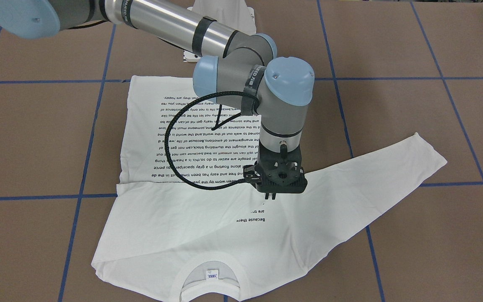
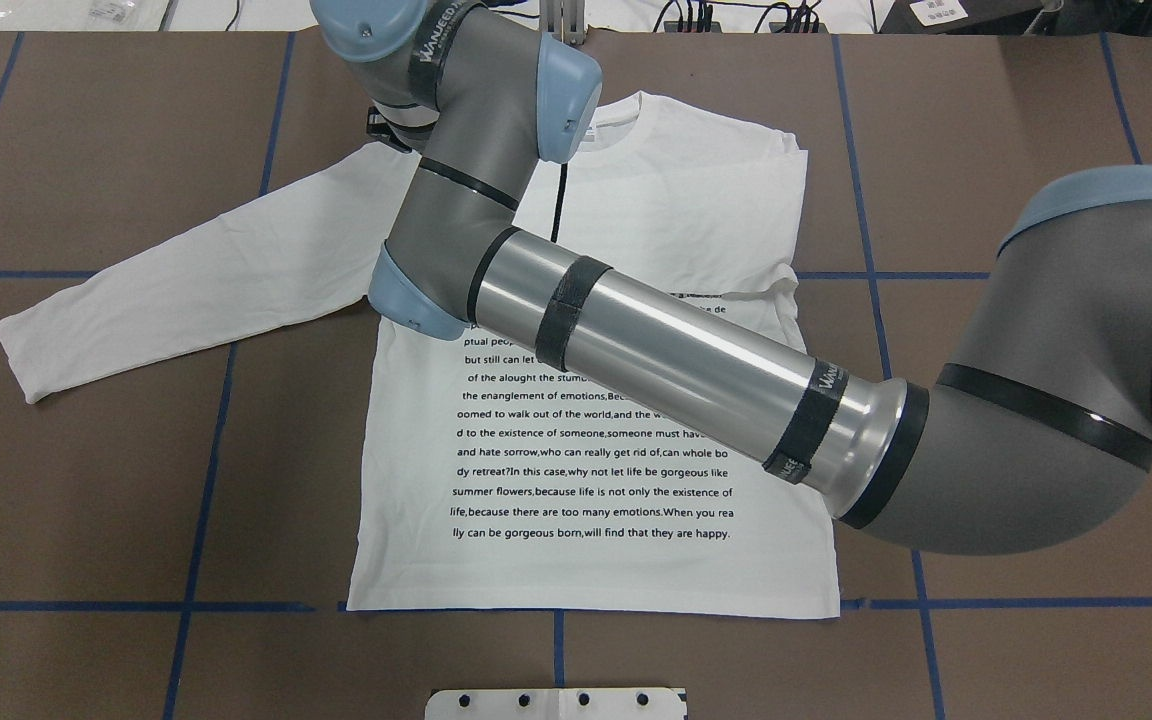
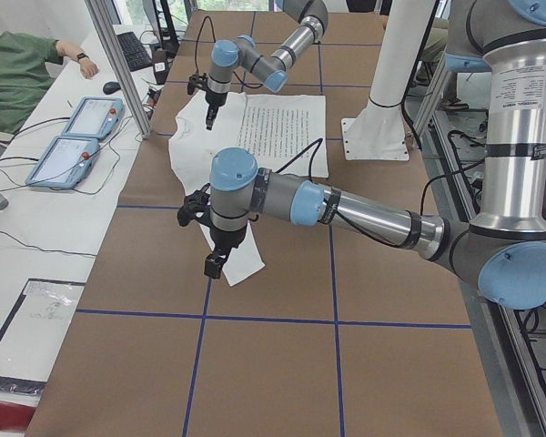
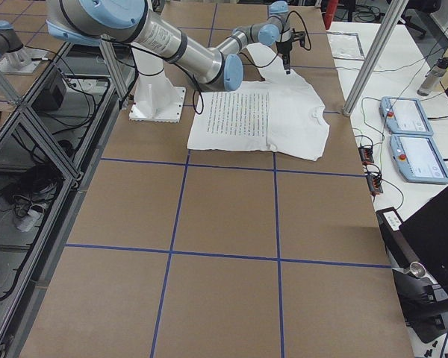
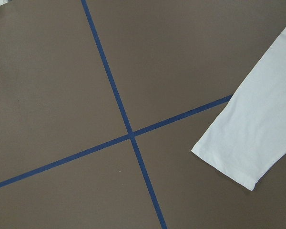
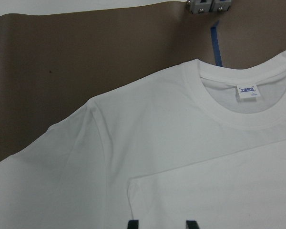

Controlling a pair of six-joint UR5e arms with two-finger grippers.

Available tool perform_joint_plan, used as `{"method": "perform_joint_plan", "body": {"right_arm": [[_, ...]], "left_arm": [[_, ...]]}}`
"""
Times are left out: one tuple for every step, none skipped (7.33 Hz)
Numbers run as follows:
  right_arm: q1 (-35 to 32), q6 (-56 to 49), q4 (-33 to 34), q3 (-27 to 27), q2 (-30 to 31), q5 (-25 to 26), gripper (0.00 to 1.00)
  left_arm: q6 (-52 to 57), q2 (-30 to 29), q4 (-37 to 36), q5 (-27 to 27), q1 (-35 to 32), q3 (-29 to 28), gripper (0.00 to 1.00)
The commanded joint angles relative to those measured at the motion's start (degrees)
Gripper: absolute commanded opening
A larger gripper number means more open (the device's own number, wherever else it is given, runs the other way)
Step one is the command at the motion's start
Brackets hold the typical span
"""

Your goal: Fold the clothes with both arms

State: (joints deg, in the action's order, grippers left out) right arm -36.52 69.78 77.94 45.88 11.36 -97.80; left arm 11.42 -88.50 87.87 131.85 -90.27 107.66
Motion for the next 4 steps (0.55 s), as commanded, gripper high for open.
{"method": "perform_joint_plan", "body": {"right_arm": [[0.0, -1.8, -0.3, -1.1, -1.0, -0.3, 0.98], [-0.4, -2.6, -0.3, -1.1, -1.0, -1.2, 0.98], [-2.2, -6.5, 1.0, -1.0, -0.8, -6.1, 0.99], [-4.9, -11.8, 4.2, -0.4, -0.4, -12.0, 0.99]], "left_arm": [[-0.3, -0.5, 0.1, 0.0, 0.0, 0.1, 1.00], [-0.2, -1.5, 1.4, 0.0, 0.2, -0.2, 1.00], [-0.7, -3.2, 5.3, 0.0, 0.3, -2.8, 1.00], [-0.5, -6.5, 5.7, 0.4, 0.4, -7.4, 1.00]]}}
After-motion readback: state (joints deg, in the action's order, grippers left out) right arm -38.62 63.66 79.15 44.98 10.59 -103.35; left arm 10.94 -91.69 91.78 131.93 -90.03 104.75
